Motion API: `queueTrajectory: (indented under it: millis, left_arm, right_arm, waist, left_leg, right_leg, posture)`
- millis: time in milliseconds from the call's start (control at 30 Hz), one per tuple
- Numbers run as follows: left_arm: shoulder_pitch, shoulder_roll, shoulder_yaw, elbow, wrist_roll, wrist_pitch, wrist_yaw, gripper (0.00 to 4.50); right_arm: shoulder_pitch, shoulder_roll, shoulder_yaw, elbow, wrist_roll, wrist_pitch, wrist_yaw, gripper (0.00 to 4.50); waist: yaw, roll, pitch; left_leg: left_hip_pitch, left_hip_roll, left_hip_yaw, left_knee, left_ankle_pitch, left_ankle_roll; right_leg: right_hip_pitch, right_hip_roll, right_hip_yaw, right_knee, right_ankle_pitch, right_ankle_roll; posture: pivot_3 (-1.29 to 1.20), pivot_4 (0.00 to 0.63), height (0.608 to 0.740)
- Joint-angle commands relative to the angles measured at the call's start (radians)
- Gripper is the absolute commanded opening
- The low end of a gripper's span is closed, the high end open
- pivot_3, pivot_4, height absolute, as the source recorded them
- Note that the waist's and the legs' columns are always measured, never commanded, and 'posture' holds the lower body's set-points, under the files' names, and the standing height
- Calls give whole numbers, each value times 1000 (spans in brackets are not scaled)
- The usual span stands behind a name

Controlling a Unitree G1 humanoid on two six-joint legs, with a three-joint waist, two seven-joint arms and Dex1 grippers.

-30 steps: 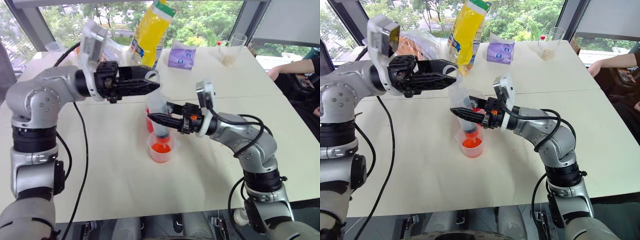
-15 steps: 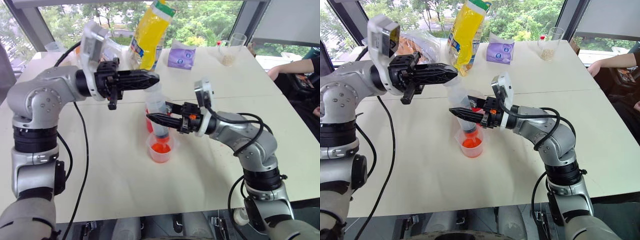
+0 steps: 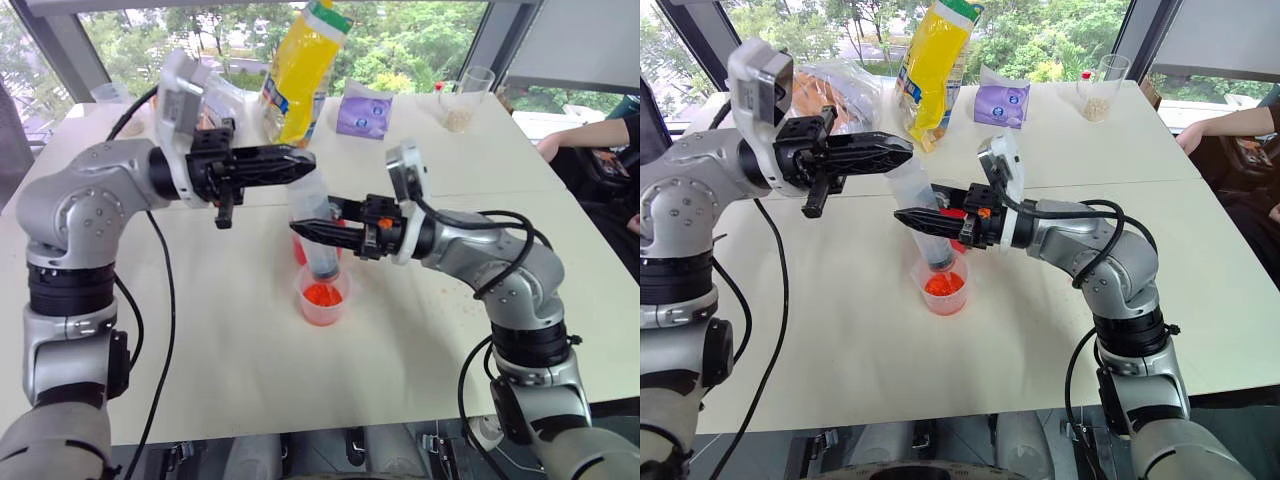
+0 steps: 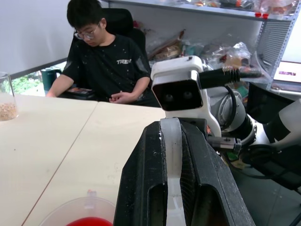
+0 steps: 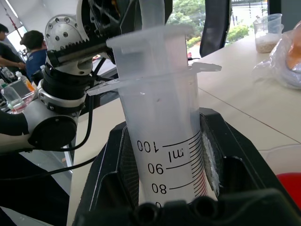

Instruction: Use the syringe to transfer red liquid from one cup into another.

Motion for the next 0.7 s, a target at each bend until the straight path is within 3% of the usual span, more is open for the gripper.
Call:
queueTrajectory:
  millis: [33,500,600,700]
  left_arm:
    - [42,5,-104,-58,20,20,-56,16]
    - [24,19,-69,-29,24,23,-40,16]
    - [-1,15,-44,-3,15,39,-18,1245]
    - [-13,16,-23,14,20,33,-7,2785]
  right_arm:
    - [-85,23,-135,-23,72,-45,-46,1425]
    - [-41,19,-110,-40,104,-28,-72,1425]
    - [-16,17,-94,-52,107,-18,-69,1425]
    - [-3,20,-86,-57,114,-7,-74,1425]
  waist:
    - [0,0,0]
    - [0,0,0]
    - [1,0,0]
    - [1,0,0]
  left_leg:
    - [0,0,0,0,0,0]
    - [0,0,0,0,0,0]
    - [0,0,0,0,0,0]
    - [0,0,0,0,0,0]
  right_leg:
    - [0,0,0,0,0,0]
    - [0,0,0,0,0,0]
    - [0,0,0,0,0,0]
    - [0,0,0,0,0,0]
  posture:
    - [0,150,740]
    - [0,150,740]
    - [0,150,740]
    - [0,150,740]
